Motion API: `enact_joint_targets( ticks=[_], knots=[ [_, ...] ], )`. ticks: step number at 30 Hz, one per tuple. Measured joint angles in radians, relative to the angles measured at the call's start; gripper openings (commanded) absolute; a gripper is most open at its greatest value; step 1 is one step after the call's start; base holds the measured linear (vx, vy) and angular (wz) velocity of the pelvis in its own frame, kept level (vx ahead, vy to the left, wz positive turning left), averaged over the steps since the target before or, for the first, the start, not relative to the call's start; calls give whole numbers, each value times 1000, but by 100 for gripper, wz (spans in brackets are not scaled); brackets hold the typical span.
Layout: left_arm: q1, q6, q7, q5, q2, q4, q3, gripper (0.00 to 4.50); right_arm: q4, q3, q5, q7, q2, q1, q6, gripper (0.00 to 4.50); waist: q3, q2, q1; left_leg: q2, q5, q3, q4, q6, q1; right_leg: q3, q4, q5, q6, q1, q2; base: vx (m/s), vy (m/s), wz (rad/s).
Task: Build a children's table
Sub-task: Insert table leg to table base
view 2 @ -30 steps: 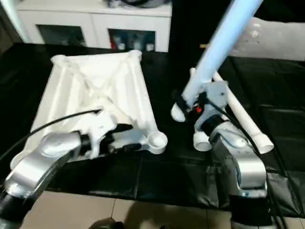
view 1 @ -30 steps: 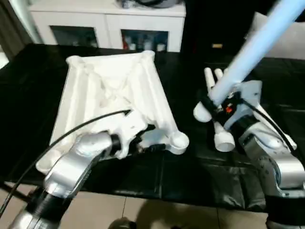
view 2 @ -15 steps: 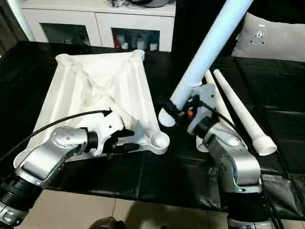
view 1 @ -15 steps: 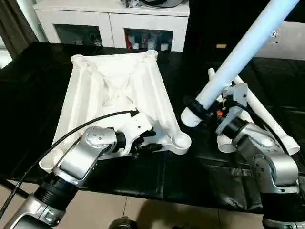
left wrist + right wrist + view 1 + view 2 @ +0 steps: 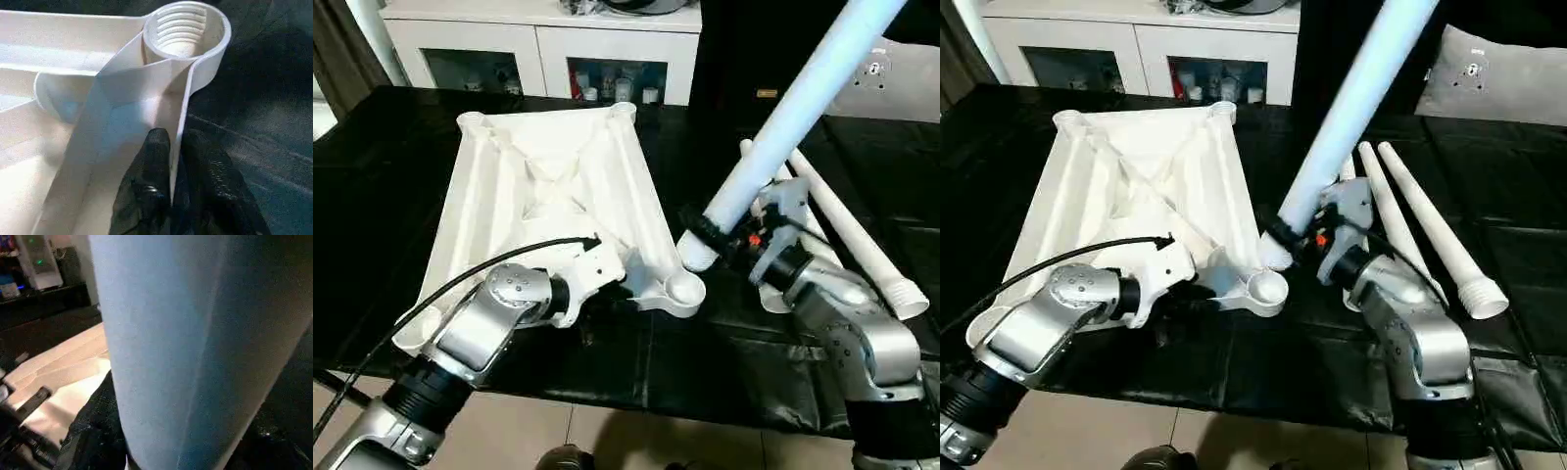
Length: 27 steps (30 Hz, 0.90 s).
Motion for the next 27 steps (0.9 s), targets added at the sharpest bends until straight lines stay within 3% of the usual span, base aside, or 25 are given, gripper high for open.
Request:
enact_joint_targets(
  ticks=[1, 8, 13, 19, 27],
  knots=[
    [0, -5, -1, 3, 1, 1, -1, 32, 1, 8, -4, 0, 0, 3, -1, 191, 0, 0, 0, 0, 0, 0, 0, 0, 0, 0, 0, 0, 0, 0, 0, 0, 0, 0],
    [-8, -60, -21, 24, 11, 24, -14, 1, 11, 11, -28, 1, -16, -5, -5, 191, 0, 0, -7, 0, 0, 1, -1, 0, 0, 0, 0, 0, 0, 0, 0, 0, 0, 0],
    [-37, -112, -21, 37, -10, 84, -21, 0, 54, 13, -35, 6, -24, -47, -4, 191, 0, -1, -2, 0, 0, 1, -3, 0, 1, 0, 0, 0, 0, -1, 0, 0, 0, 0],
    [-80, -217, -32, 43, -51, 198, -21, 0, 104, 53, -81, 10, -10, -72, -61, 191, 2, -3, 1, 0, 2, 4, -4, 2, 0, 0, 0, 0, 0, -1, -2, 0, 0, 0],
    [-81, -275, -77, 40, -50, 223, -16, 0, 128, 85, -89, 41, -18, -74, -52, 191, 2, -3, 11, 0, 2, 7, -7, 2, 0, 0, -1, 1, -2, -2, -4, 0, 0, 0]
  ],
)
